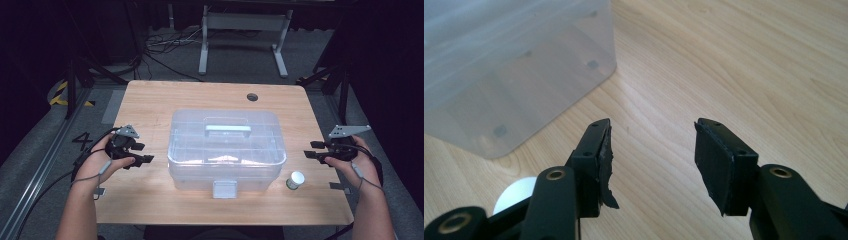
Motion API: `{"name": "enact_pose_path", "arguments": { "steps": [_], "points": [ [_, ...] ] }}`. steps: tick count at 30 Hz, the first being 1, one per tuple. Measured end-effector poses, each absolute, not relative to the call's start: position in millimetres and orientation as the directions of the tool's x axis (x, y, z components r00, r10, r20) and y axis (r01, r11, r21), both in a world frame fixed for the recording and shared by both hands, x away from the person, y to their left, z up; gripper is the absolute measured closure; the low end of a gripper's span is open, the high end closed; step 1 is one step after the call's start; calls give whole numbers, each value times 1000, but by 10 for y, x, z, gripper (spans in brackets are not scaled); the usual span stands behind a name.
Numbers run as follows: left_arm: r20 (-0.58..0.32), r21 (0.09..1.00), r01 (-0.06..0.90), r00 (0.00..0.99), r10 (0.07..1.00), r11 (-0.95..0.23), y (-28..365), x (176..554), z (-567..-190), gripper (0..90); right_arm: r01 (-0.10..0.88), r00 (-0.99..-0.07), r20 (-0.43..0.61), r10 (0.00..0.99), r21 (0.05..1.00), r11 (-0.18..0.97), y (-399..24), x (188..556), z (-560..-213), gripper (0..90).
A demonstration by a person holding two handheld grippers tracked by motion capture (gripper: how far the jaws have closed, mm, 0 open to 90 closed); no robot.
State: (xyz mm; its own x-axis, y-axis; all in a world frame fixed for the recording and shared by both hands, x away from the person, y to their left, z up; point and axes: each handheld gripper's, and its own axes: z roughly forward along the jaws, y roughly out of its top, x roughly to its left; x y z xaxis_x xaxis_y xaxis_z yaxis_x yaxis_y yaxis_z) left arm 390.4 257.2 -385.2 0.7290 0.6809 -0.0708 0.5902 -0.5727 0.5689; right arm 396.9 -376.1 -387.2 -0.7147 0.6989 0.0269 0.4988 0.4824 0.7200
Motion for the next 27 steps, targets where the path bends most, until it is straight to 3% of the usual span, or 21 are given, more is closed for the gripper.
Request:
{"name": "enact_pose_path", "arguments": {
  "steps": [9,17,22,27],
  "points": [
    [-28,640,528,743,669,-559,2555,3868,-3664,382,475,-725,23,688,741,476,-3681,3940,-3808,491],
    [-87,643,530,768,635,-553,2522,3940,-3439,369,486,-709,37,705,749,450,-3703,3873,-3807,489],
    [-45,622,506,785,618,-598,2436,4012,-3308,392,492,-700,41,713,752,439,-3714,3861,-3801,487],
    [-99,666,476,819,565,-574,2348,4023,-3194,390,491,-700,46,712,755,434,-3711,3844,-3794,486]
  ]
}}
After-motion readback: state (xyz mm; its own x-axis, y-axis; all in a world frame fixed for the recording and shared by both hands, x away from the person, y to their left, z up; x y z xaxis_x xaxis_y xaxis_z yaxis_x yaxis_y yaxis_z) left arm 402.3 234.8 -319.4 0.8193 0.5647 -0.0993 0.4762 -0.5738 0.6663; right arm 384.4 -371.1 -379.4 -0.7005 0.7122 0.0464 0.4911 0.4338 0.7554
